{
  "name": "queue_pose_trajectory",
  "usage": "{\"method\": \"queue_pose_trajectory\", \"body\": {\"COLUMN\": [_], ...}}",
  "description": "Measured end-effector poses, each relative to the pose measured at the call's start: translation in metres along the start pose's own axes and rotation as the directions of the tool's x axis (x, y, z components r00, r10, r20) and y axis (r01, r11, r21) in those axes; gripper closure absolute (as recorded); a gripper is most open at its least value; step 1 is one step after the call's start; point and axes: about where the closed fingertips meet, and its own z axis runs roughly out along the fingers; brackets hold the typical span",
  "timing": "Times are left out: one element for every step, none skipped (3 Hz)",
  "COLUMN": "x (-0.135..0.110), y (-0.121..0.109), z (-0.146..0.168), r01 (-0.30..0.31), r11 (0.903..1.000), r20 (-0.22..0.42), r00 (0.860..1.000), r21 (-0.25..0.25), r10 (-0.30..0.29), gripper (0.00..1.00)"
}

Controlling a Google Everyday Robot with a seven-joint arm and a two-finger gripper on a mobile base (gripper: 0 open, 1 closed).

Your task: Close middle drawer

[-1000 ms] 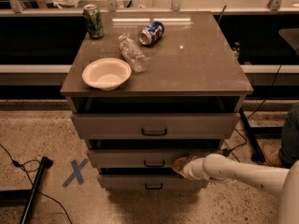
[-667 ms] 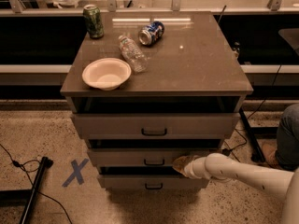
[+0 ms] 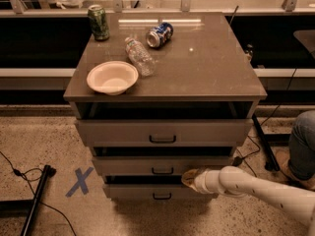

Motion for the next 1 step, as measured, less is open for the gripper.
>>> {"method": "queue_pose_trajectory", "body": {"x": [-0.0069], "y": [0.0257], "z": [-0.0194], "r01": [0.006], "r11": [0.9984], "r20": [0.076], "r00": [0.997], "r21": [-0.056], "r10": [-0.002], "gripper": [1.0]}}
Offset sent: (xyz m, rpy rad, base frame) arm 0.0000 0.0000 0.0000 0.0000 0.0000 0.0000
